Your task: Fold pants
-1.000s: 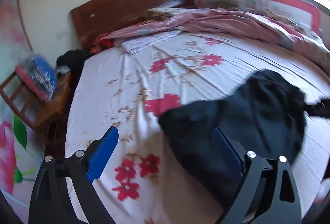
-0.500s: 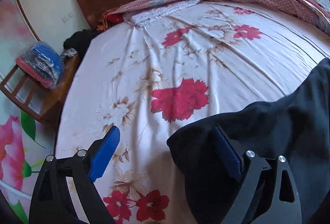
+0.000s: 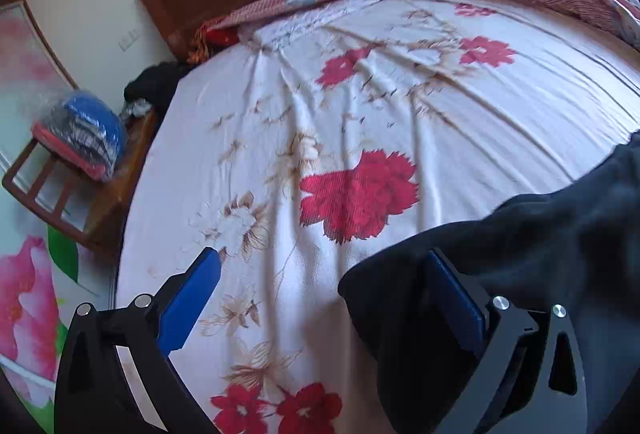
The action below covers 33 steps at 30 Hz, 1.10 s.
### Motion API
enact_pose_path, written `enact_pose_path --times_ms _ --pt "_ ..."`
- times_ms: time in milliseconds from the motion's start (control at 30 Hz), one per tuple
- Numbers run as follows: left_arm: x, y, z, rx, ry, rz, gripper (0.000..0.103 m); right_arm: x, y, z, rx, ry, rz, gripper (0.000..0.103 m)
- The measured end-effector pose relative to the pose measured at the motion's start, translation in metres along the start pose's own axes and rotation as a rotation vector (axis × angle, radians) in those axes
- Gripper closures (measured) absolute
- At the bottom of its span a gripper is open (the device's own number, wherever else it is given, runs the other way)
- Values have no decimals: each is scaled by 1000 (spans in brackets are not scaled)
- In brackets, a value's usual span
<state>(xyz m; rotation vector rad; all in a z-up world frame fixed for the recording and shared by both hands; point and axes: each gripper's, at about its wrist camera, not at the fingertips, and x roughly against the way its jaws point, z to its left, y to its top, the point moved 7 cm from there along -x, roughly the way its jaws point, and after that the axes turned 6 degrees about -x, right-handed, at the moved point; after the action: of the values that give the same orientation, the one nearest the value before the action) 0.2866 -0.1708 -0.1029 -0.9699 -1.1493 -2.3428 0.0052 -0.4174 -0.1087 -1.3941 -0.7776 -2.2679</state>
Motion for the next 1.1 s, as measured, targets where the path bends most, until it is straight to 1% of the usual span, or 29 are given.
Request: enact_pose_path --times_ms 67,100,133,200,267,333,367,433,467,500,533,600,633,667,700,767,800,867,967,1033,1100 --pt "19 -3 6 -7 19 -28 2 21 0 9 -3 -5 -38 93" --pt "35 -7 11 8 2 -52 2 30 -1 11 -11 -4 -58 93" --pt "46 -10 14 22 -16 -65 2 42 0 19 -1 25 -87 93" --pt "69 -19 18 48 -47 -79 2 57 6 33 3 47 -137 93" --pt "88 -27 12 58 -106 -91 2 59 12 49 15 81 -143 93" --pt "104 -34 1 50 -133 -97 2 50 19 74 67 119 -143 93" --pt "110 -36 -5 48 -153 -106 2 44 20 84 100 114 -145 93" --pt "121 -39 -15 53 -162 -125 2 18 19 107 163 115 -103 93" --pt "124 -41 -23 47 -193 -131 2 10 16 109 180 100 -94 93" --pt "124 -43 -28 41 -197 -127 2 2 13 112 205 72 -92 93" --pt "124 -46 -31 34 -174 -120 2 -13 6 115 254 36 -63 93" --pt "123 -55 -43 -10 -168 -122 2 -28 -5 111 284 -3 -33 93" --pt "118 -62 -48 -28 -153 -99 2 -32 -11 105 307 -29 -31 93" --pt "114 -68 -50 -36 -157 -75 2 -30 -14 96 303 -37 -37 93" --pt "106 -79 -55 -39 -184 -47 2 -29 -16 90 284 -24 -36 93" --pt "97 -91 -57 -27 -205 -27 2 -24 -19 75 267 -27 -40 95" --pt "91 -96 -59 -6 -234 -11 2 -24 -19 70 255 -29 -42 95" --pt "87 -98 -56 35 -263 -6 2 -23 -18 64 227 -4 -36 96" --pt "91 -99 -53 -6 -219 -7 2 -19 -15 56 209 -31 -42 103" --pt "100 -99 -46 -21 -195 -16 2 -13 -16 52 217 -45 -45 103" --pt "113 -97 -32 -12 -152 -37 2 -1 -15 54 232 -82 -68 103"
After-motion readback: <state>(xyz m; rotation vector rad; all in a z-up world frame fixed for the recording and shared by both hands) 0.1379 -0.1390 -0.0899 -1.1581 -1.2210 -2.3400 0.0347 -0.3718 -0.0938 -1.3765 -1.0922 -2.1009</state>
